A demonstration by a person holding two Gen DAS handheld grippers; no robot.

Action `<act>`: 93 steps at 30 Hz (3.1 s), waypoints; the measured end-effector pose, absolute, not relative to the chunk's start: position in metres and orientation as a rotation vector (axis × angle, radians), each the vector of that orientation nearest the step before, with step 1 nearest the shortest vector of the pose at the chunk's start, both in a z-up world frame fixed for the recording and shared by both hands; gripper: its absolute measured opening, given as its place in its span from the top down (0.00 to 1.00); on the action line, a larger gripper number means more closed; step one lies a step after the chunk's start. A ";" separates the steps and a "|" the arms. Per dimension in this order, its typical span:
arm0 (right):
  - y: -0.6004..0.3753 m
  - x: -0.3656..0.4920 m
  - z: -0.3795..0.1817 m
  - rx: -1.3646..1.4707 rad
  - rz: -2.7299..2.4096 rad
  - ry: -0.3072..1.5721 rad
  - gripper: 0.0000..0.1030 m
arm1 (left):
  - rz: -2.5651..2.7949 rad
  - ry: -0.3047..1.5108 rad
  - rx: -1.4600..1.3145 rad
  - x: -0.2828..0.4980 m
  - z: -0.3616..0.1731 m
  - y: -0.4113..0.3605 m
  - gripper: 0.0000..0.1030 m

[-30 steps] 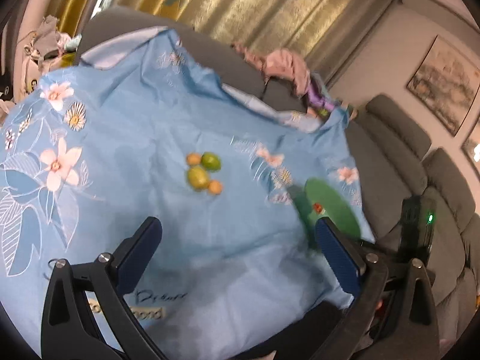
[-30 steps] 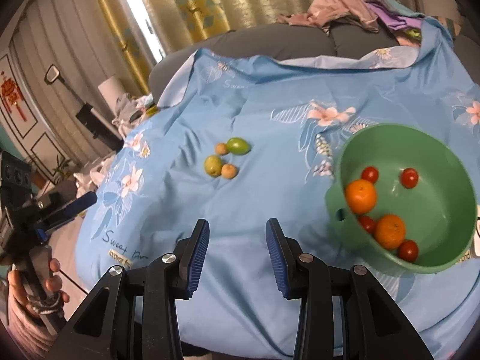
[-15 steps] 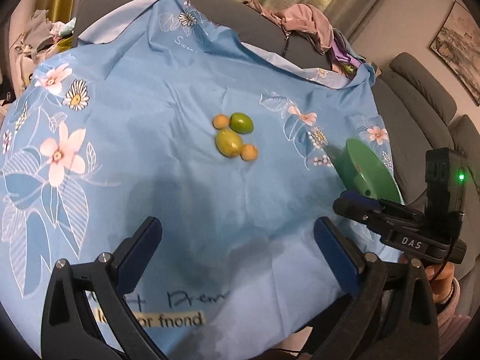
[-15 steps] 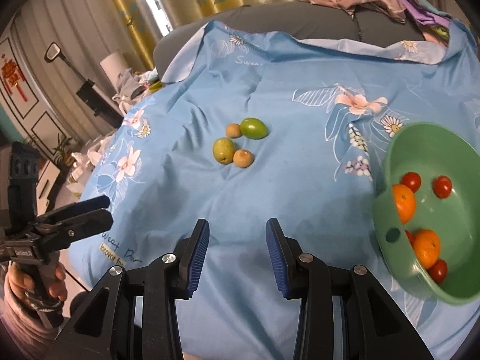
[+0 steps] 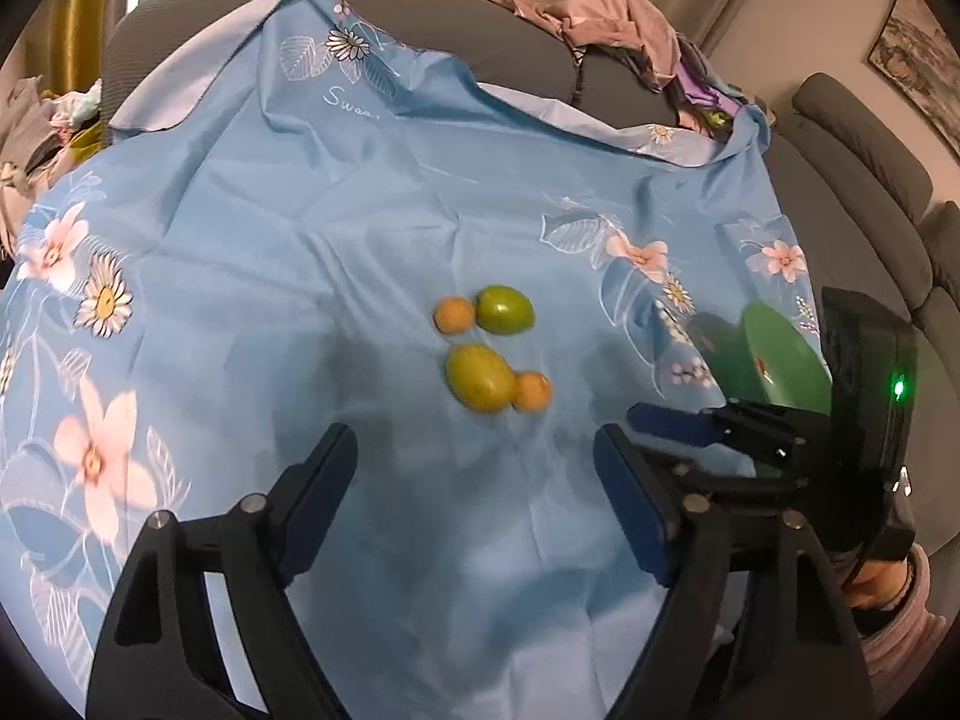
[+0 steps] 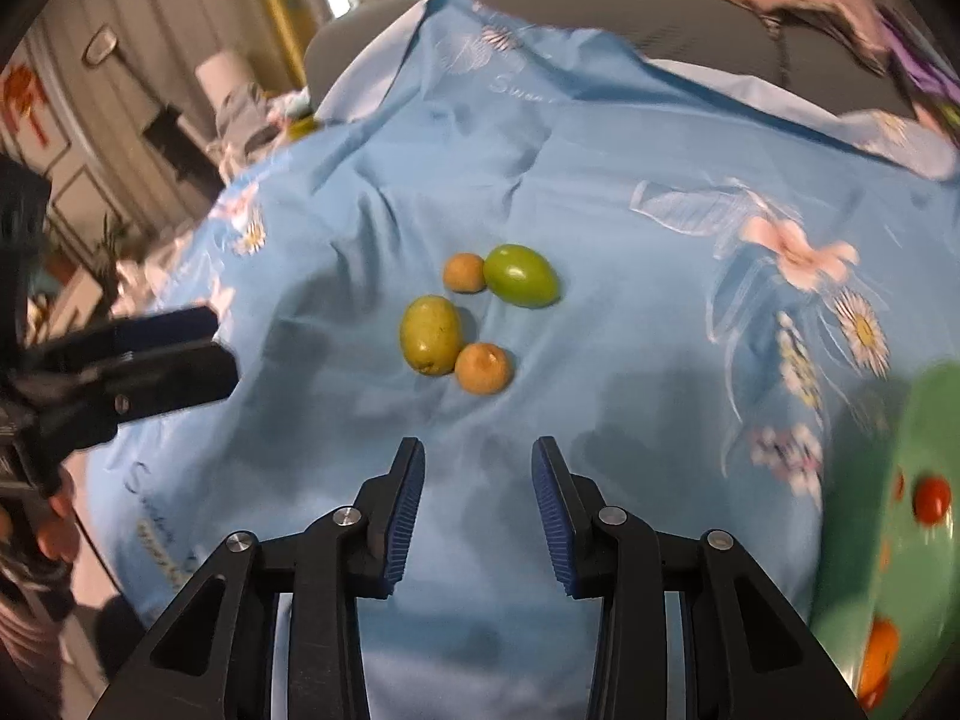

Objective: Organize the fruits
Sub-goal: 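Move both open tools back toward the apricots and plums, then grasp an apricot with the left tool while the right tool grasps another apricot, then carry both held apricots over the green bowl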

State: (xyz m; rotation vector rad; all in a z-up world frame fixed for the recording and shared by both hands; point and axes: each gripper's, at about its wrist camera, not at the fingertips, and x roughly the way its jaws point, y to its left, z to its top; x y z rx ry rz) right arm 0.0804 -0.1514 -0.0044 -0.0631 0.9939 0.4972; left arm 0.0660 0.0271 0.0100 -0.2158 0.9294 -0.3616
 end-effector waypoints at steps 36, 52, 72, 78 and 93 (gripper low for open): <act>-0.161 0.138 -0.030 -0.014 0.497 0.999 0.71 | -0.349 1.064 0.117 0.182 -0.051 -0.033 0.66; -0.172 0.125 -0.019 0.033 0.510 0.967 0.71 | -0.341 0.997 0.100 0.149 -0.022 -0.031 0.74; -0.181 0.043 0.022 0.037 0.552 0.886 0.71 | -0.321 0.898 0.032 0.036 0.020 -0.037 0.74; -0.182 0.027 0.031 0.025 0.569 0.863 0.71 | -0.306 0.891 0.015 0.015 0.023 -0.037 0.74; -0.181 -0.003 0.052 0.003 0.581 0.802 0.71 | -0.299 0.842 0.017 -0.015 0.039 -0.038 0.74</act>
